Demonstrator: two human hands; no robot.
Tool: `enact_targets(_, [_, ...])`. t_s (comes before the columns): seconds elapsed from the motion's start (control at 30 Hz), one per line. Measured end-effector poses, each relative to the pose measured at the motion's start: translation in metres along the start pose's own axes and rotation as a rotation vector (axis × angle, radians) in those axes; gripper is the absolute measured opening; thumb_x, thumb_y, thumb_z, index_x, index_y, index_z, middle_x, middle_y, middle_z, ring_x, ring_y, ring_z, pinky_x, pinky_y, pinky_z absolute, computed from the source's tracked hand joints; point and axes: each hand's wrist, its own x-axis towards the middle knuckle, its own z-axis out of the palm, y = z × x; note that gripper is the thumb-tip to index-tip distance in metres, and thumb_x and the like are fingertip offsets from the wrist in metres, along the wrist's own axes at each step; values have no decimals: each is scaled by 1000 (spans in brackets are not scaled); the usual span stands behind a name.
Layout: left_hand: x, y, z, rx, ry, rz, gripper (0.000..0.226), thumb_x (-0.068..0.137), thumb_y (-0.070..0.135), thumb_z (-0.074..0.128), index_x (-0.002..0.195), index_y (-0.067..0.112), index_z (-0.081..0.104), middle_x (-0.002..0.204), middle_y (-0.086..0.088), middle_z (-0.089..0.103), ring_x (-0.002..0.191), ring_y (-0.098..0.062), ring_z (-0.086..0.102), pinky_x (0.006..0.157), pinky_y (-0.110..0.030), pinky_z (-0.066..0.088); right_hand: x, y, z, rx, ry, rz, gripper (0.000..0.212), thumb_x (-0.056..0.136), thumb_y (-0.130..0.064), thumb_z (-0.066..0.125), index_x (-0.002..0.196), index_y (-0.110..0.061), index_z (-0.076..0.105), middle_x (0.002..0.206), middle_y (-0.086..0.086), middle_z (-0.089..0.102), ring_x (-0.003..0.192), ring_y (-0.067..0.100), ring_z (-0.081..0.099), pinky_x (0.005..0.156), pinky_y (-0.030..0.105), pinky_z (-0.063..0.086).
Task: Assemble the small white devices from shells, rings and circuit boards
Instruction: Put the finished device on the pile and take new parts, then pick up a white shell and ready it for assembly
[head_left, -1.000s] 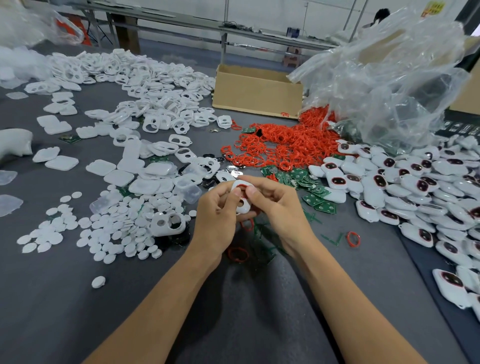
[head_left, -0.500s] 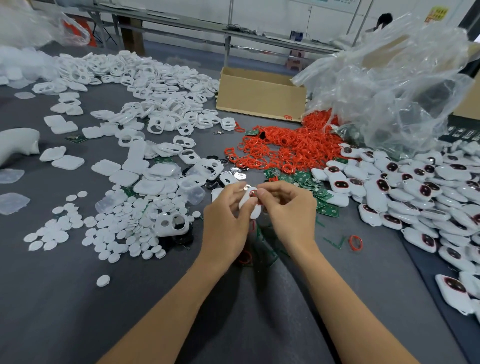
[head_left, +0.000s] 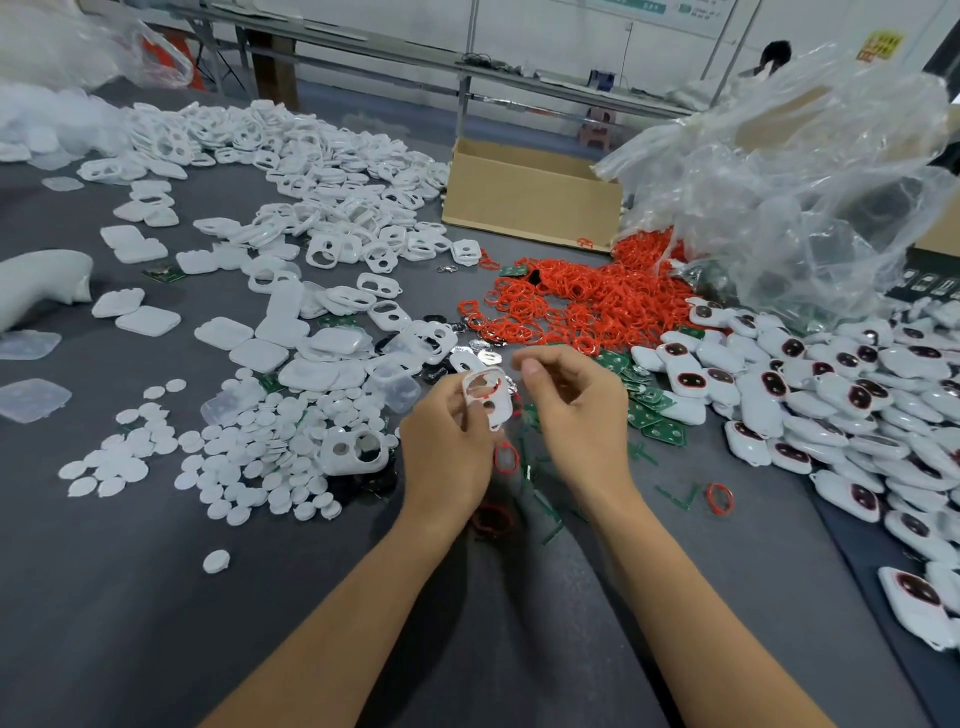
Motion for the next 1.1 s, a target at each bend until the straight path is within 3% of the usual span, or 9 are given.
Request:
enact_targets(0.1, [1, 0, -1, -59, -58, -128, 32, 89, -3, 52, 82, 26, 64, 79, 0, 75, 64, -20, 73, 68, -41, 61, 24, -6, 13, -145, -96, -82, 15, 86, -3, 63, 89, -11, 75, 83, -1, 73, 74, 11, 64, 71, 21, 50])
enact_targets(0.23, [-1, -1, 1, -56, -171, -183, 31, 87, -4, 54, 80, 24, 64, 75, -1, 74, 60, -20, 72, 63, -40, 61, 62, -12, 38, -488, -563, -158, 17, 80, -2, 69, 93, -9, 77, 90, 8, 75, 77, 13, 64, 69, 14, 46])
enact_targets(0.3, [0, -1, 0, -63, -161, -199, 26, 87, -5, 52, 82, 17, 65, 73, 1, 74, 57, -21, 72, 55, -33, 60, 74, -11, 53, -685, -715, -194, 26, 77, 1, 68, 100, -10, 76, 96, 9, 74, 85, 18, 65, 75, 21, 49])
enact_targets(0.4, [0, 0, -2, -38, -152, -179, 20, 86, -5, 48, 82, 8, 63, 63, 7, 71, 53, -19, 71, 53, -35, 58, 80, -13, 67, -830, -766, -250, 30, 76, -1, 68, 103, -11, 72, 106, 13, 68, 96, 29, 64, 80, 37, 53])
enact_targets(0.5, [1, -1, -1, -16, -149, -171, 16, 85, -5, 49, 88, -1, 64, 71, -3, 74, 59, -23, 72, 63, -43, 60, 82, -15, 66, -920, -763, -327, 24, 76, -10, 69, 99, -17, 69, 104, 7, 65, 95, 29, 61, 67, 32, 46])
enact_targets(0.6, [0, 0, 1, -36, -148, -177, 18, 85, -5, 51, 94, -4, 66, 81, -16, 74, 65, -26, 73, 68, -51, 59, 82, -14, 58, -847, -783, -299, 20, 73, -14, 74, 90, -17, 65, 91, -1, 65, 89, 25, 61, 69, 37, 51])
enact_targets(0.8, [-2, 2, 0, -98, -169, -197, 30, 86, -9, 49, 79, 15, 65, 68, 7, 72, 54, -11, 69, 48, -19, 53, 76, -10, 44, -623, -646, -285, 15, 70, -7, 76, 79, -12, 66, 77, 2, 68, 77, 22, 62, 71, 42, 52])
enact_targets(1.03, [1, 1, -2, 43, -150, -98, 16, 87, 2, 53, 75, 9, 60, 69, -10, 71, 64, -23, 72, 69, -43, 59, 19, -3, 4, -346, -83, -725, 13, 72, 6, 68, 74, -6, 66, 80, 5, 62, 73, 19, 55, 65, 31, 46])
enact_targets(1.1, [0, 3, -2, 79, -107, -70, 22, 86, 2, 55, 68, 14, 57, 61, 2, 68, 56, -6, 67, 60, -27, 56, 3, 3, -4, -334, -4, -824, 11, 76, 7, 70, 74, -3, 68, 79, 8, 62, 74, 23, 57, 65, 31, 46])
